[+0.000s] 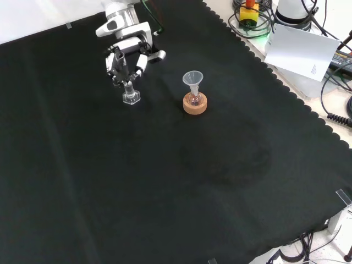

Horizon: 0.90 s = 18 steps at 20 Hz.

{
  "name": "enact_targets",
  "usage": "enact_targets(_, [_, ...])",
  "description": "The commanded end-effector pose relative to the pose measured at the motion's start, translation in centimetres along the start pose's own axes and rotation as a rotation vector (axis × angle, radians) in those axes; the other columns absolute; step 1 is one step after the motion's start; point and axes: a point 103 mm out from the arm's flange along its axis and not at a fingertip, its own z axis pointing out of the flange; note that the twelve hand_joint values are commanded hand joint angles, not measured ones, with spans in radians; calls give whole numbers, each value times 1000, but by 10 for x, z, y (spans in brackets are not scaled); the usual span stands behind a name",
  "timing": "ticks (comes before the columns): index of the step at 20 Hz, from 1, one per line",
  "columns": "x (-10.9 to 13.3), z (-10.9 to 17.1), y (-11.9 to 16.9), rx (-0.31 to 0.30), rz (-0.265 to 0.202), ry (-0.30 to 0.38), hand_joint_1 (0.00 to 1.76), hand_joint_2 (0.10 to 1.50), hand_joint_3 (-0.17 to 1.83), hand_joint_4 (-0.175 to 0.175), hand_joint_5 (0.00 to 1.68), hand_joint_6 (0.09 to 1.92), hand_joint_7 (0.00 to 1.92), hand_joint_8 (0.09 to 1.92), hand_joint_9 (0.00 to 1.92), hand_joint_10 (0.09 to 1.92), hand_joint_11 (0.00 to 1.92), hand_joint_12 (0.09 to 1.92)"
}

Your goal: Pick up the graduated cylinder.

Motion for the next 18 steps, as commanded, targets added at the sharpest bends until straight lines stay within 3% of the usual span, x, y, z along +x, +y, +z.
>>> enact_targets(1, [14, -23, -36, 46, 22, -66, 1148, 893, 506, -175, 961, 1136, 1209, 324, 1401, 87, 1252, 744])
enact_targets(9, [33, -39, -77, 71, 26, -115, 1148, 890, 511, -175, 963, 1134, 1211, 322, 1402, 87, 1252, 743])
enact_targets(18, [51, -48, -115, 145, 13, -180, 1148, 888, 513, -175, 964, 1133, 1213, 320, 1402, 87, 1252, 742])
